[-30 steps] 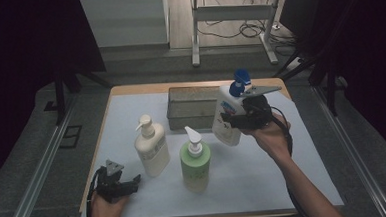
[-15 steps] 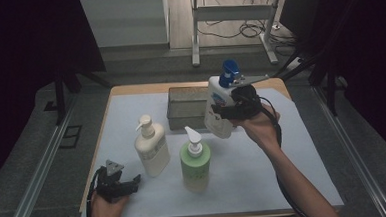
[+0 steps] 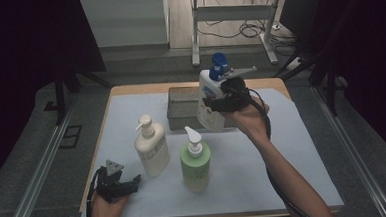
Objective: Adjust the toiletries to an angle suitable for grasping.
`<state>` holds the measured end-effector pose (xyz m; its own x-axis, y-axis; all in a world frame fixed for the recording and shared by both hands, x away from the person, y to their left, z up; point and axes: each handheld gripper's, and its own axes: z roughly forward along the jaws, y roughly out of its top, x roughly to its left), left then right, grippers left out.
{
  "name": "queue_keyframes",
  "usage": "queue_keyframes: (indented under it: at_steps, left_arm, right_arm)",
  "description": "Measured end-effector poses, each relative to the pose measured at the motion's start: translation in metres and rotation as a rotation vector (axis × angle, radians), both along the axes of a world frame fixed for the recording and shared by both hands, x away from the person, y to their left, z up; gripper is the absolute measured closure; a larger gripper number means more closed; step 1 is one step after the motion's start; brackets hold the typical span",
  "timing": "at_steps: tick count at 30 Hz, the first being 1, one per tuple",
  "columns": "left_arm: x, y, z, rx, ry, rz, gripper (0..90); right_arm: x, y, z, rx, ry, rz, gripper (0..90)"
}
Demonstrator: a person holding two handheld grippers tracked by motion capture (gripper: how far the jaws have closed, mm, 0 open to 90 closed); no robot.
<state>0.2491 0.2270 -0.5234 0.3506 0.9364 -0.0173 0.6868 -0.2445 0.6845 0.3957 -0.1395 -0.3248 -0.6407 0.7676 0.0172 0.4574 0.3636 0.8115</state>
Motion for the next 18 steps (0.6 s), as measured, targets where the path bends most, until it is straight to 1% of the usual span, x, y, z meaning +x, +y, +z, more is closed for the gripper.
queue_keyframes:
  at_steps: [9,18]
  left_arm:
    - [0.0,0.0,0.0,0.0,0.0,0.0,14.6]
    - [0.0,0.0,0.0,-0.001,0.0,-0.001,14.6]
  right_arm:
    - [0.014,0.013,0.002,-0.001,-0.004,-0.003,40.9]
    - [0.029,0.023,0.001,0.002,-0.001,-0.018,40.9]
